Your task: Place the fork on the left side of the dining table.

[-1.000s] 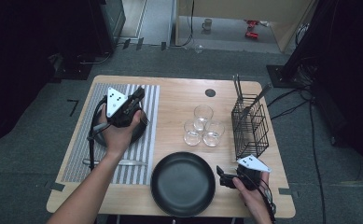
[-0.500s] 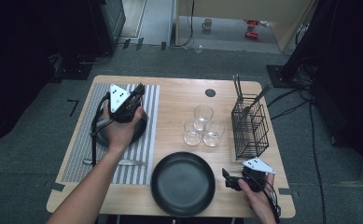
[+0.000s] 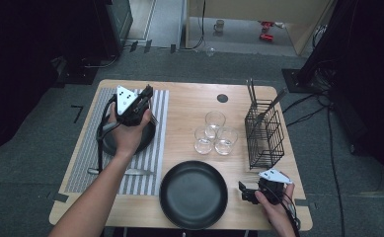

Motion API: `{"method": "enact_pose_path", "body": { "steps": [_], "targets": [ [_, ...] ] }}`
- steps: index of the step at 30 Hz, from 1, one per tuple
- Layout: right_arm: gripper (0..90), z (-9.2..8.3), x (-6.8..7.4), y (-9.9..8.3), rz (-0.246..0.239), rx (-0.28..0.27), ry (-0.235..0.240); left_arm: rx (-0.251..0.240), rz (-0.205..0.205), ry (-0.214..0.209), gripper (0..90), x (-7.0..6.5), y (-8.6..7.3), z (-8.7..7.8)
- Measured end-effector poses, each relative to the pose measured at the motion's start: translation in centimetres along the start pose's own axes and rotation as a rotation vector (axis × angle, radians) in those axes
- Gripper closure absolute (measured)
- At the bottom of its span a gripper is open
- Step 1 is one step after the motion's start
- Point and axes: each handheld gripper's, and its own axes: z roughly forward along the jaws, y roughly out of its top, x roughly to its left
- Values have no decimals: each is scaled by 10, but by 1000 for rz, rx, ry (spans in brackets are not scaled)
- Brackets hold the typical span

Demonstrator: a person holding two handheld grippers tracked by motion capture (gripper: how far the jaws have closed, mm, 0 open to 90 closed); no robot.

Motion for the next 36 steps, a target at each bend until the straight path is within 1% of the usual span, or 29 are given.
{"method": "enact_pose_path", "body": {
  "steps": [4, 7, 11, 15, 16, 18, 20, 31, 36],
  "targets": [
    [0, 3, -2, -3, 6, 21, 0, -1, 12, -5, 886, 0, -1, 3],
    [0, 6, -3, -5, -2, 34, -2, -2, 7, -3, 886, 0, -1, 6],
    [0, 7, -4, -5, -6, 32, -7, 1, 15, 1, 887, 0, 0, 9],
    [0, 8, -2, -6, -36, 37, -24, 0, 17, 7, 887, 1, 0, 13],
    [0, 8, -2, -6, -36, 40, -26, 0, 18, 8, 887, 1, 1, 14],
    [0, 8, -2, -6, -36, 40, -25, 2, 34, 10, 887, 0, 2, 17],
    [0, 8, -2, -6, -37, 40, -26, 3, 38, 10, 886, 1, 3, 18],
    [0, 8, -2, -6, -36, 40, -28, -5, 25, 38, 887, 9, 1, 33],
    [0, 8, -2, -6, -36, 40, -28, 4, 20, 49, 887, 15, -3, 43]
  ]
}}
